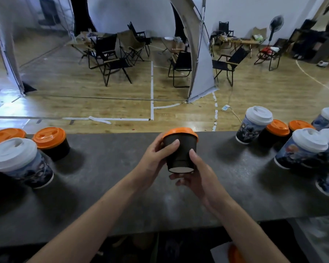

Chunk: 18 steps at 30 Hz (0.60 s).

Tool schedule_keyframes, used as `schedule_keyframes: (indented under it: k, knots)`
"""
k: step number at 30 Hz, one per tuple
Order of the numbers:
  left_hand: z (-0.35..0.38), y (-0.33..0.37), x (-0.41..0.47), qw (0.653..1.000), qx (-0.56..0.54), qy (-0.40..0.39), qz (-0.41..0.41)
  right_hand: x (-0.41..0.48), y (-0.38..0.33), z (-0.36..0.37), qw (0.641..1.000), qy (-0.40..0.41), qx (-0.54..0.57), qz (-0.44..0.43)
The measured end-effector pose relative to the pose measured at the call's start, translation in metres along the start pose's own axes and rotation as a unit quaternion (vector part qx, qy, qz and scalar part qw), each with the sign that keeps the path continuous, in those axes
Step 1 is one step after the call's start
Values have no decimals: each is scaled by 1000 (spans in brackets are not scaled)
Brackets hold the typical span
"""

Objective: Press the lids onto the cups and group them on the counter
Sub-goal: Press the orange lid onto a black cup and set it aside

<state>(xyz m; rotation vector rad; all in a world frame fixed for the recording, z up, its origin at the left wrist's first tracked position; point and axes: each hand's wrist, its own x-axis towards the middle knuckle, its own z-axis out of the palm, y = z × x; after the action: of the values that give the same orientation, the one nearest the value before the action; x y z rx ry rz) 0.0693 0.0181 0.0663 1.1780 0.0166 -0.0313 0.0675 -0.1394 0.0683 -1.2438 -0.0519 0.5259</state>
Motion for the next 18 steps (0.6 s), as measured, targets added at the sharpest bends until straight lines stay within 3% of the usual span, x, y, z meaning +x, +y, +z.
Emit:
schedule_keyframes:
  k: [5,9,14,18]
  knots:
    - [-2,5,-9,1000,5,12,5,-13,-12,15,999,-24,-23,2]
    - [-6,12,-12,1000,-4,-15,-7,-17,-18,23,999,-32,24,18]
    - [-6,15,-14,998,66,1,11,-21,-15,27,999,-25,-7,38]
    - [-7,25,-19,999,-3,-41,-23,-24,-17,32,990,-82,81,78]
